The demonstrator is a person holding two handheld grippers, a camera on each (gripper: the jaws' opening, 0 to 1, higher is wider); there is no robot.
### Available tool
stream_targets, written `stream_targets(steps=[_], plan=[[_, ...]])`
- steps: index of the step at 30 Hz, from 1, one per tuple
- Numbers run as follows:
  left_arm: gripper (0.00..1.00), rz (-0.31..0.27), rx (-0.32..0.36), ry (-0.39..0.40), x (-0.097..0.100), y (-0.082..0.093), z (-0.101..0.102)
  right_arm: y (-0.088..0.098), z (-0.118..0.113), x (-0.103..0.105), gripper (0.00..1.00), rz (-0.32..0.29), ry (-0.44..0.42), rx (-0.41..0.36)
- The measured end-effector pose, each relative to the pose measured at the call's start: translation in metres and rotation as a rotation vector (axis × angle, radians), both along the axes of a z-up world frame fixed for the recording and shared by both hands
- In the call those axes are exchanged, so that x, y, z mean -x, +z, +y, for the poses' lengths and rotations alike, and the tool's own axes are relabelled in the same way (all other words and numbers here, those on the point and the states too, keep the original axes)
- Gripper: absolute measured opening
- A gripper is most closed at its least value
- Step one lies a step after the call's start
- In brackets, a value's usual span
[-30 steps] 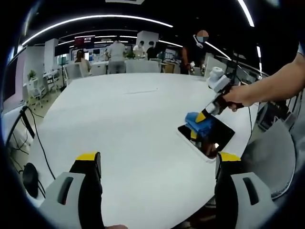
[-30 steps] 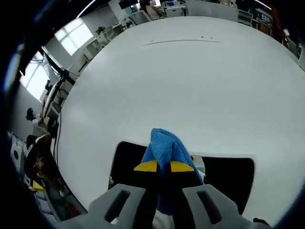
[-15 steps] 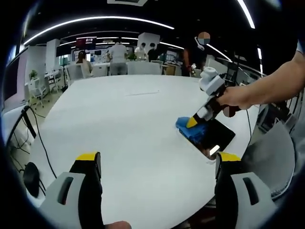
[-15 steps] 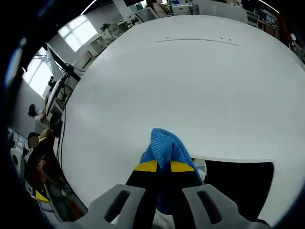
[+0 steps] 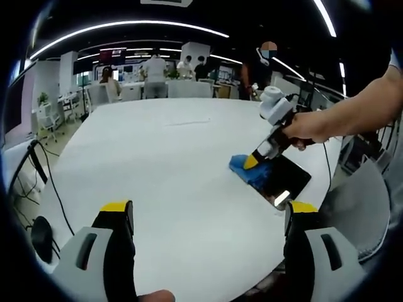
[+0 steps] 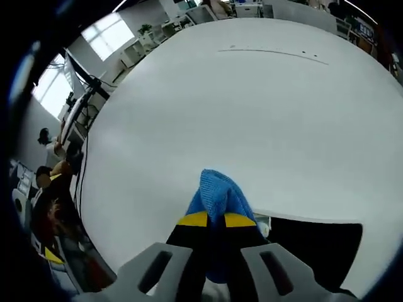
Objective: Wipe the mirror surface with the cleaning cloth until all visible marks leave the cleaned area.
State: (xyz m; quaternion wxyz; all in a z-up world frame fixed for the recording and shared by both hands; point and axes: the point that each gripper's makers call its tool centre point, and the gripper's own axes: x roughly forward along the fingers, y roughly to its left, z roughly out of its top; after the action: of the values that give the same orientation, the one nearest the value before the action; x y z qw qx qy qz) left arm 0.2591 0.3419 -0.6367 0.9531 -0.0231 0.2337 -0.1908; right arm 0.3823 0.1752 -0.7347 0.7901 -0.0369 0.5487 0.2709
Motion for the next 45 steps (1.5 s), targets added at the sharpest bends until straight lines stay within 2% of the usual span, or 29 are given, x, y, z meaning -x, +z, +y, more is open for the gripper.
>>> stream_targets(steps=[2,3,9,12,16,19,24,30,39,45], plan=[[0.99,-0.007,-0.002,-0.003,-0.001,0.001,-0.002,0.0,0.001,-0.002,0.01,0.004,-0.01,-0.008],[0.99,-0.001,0.002,-0.006,0.0,0.001,-0.004,-0.001,0.0,-0.002,0.0,0.027,-0.032,-0.009],[0.99,0.014,-0.024,-0.029,0.008,-0.001,-0.003,-0.003,0.0,-0.006,0.0,0.056,-0.016,-0.009],[0.99,0.018,-0.026,-0.011,0.008,-0.003,0.004,-0.003,-0.001,-0.004,0.0,0.053,-0.015,-0.016],[0.99,0.013,-0.043,-0.025,0.013,0.0,0.002,-0.003,-0.001,-0.002,0.0,0.047,-0.025,-0.019],[0.99,0.009,-0.052,-0.024,0.014,0.002,0.003,-0.002,-0.001,0.006,0.0,0.052,-0.01,-0.007],[0.99,0.012,-0.035,0.03,0.014,0.003,0.012,-0.003,-0.001,0.017,0.0,0.046,0.021,0.006],[0.99,0.011,-0.058,0.032,0.02,0.0,0.011,-0.002,-0.002,0.03,0.0,0.051,0.016,-0.009],[0.99,0.015,-0.04,0.023,0.025,0.0,0.002,0.0,-0.001,0.051,0.0,0.068,0.024,-0.014],[0.99,0.002,-0.021,0.042,0.023,0.003,0.004,0.001,0.002,0.066,0.0,0.078,0.049,-0.005]])
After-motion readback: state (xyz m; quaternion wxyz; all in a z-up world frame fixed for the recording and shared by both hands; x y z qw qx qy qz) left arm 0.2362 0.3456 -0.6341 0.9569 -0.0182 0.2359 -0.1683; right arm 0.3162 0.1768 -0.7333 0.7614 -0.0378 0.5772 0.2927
